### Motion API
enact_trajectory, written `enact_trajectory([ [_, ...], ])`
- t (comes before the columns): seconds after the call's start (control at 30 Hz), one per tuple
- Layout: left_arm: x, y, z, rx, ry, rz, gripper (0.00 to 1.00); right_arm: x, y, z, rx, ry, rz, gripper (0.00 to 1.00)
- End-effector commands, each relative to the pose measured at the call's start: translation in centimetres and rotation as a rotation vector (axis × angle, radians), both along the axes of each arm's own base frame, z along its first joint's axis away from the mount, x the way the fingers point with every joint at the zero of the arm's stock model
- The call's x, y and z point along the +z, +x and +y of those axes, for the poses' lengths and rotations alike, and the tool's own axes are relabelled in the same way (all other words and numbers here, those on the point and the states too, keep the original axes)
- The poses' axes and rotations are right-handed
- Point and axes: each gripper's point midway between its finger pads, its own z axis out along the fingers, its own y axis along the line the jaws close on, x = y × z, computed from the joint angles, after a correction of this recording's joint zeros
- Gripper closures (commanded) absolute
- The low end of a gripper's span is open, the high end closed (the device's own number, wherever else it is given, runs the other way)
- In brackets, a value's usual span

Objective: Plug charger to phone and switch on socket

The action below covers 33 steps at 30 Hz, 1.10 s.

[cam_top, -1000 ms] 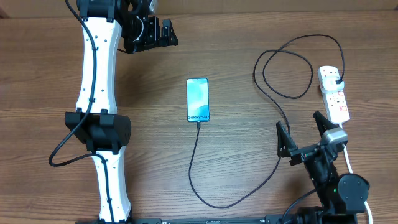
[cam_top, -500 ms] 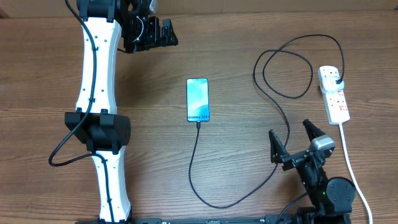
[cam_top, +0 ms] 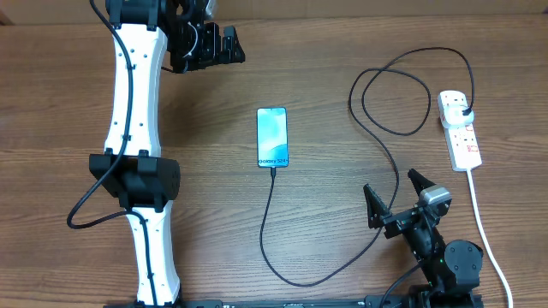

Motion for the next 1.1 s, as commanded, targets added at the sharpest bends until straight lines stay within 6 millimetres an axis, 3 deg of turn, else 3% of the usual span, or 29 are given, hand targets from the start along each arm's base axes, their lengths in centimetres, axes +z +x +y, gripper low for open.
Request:
enact_trajectory([
  [0.0,1.7,-0.1,-0.1,-0.012,0.001,-0.052,0.01,0.3,-0.1,0.2,0.011,0.004,-0.015,0.0],
  [0.57,1.7,-0.1,-0.1,-0.011,0.007,-0.052,0.0,0.3,-0.1,0.2,0.011,0.004,-0.015,0.0],
  [0.7,2.2,0.0,0.9,0.012,0.065,-0.081,0.0,0.3,-0.1,0.2,0.011,0.004,-0.015,0.0],
  [0.9,5.6,-1.6,3.3,0.068,0.178,-0.18,0.01,0.3,-0.1,0.2,0.011,0.004,-0.015,0.0],
  [1.07,9.4,-2.8,4.6,0.122,0.218,-0.377,0.01,0.3,-0.1,0.2,0.011,0.004,-0.015,0.0],
])
